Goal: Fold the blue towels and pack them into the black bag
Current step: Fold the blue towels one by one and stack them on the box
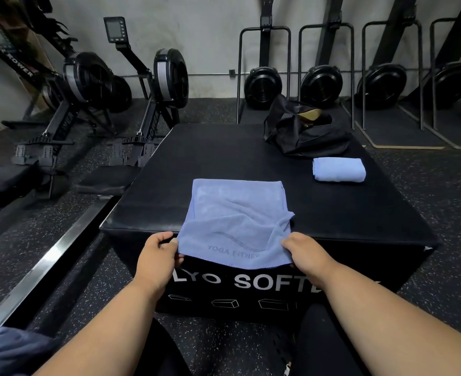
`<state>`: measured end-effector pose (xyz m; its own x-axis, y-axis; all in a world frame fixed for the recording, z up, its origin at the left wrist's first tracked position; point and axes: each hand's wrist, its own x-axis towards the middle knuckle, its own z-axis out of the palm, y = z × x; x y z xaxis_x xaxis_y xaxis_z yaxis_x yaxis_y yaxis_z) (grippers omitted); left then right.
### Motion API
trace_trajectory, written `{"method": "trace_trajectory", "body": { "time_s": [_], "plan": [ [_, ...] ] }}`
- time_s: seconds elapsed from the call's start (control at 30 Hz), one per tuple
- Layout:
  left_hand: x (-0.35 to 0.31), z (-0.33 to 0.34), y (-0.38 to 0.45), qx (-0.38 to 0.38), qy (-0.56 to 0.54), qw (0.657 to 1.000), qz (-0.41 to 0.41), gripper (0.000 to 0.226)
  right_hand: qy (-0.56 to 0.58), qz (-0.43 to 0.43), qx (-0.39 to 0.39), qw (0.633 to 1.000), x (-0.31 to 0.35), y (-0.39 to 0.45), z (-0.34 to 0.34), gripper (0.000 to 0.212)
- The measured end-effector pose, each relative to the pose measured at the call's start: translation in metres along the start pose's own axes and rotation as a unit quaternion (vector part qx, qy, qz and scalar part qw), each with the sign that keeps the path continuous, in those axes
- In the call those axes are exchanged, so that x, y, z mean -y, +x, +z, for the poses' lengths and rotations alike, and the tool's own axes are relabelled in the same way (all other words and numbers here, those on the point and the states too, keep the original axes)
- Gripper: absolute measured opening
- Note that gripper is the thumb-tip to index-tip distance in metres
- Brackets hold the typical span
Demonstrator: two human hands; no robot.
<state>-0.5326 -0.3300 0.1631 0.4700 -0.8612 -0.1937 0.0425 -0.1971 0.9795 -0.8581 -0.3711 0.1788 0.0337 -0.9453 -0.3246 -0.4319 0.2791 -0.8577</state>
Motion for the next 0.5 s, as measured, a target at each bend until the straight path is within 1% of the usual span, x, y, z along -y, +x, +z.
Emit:
{"method": "trace_trajectory", "body": {
  "time_s": [0.07,0.13,0.27,0.3,0.4,0.5],
  "plan": [
    [0.004,-0.002,0.003,0.0,0.013,1.0,0.005,0.017,0.026,-0.007,-0.014,1.0,-0.004,0.0,-0.002,0.039],
    [0.009,-0.003,0.004,0.013,0.025,1.0,0.005,0.022,0.049,-0.017,-0.015,0.999,-0.006,0.0,-0.004,0.039],
    [0.019,-0.004,0.005,0.064,0.039,0.997,-0.031,0.049,0.073,-0.023,-0.036,0.996,-0.005,0.0,-0.004,0.038],
    [0.022,-0.003,0.005,0.072,0.053,0.995,-0.042,0.052,0.077,-0.024,-0.042,0.996,-0.005,0.0,-0.004,0.04],
    [0.03,0.003,0.003,0.074,0.079,0.992,-0.065,0.049,0.082,-0.027,-0.052,0.995,-0.003,-0.001,-0.003,0.044],
    [0.035,0.007,0.005,0.056,0.102,0.991,-0.061,0.06,0.089,-0.031,-0.061,0.994,0.0,-0.001,-0.002,0.047]
  ]
}}
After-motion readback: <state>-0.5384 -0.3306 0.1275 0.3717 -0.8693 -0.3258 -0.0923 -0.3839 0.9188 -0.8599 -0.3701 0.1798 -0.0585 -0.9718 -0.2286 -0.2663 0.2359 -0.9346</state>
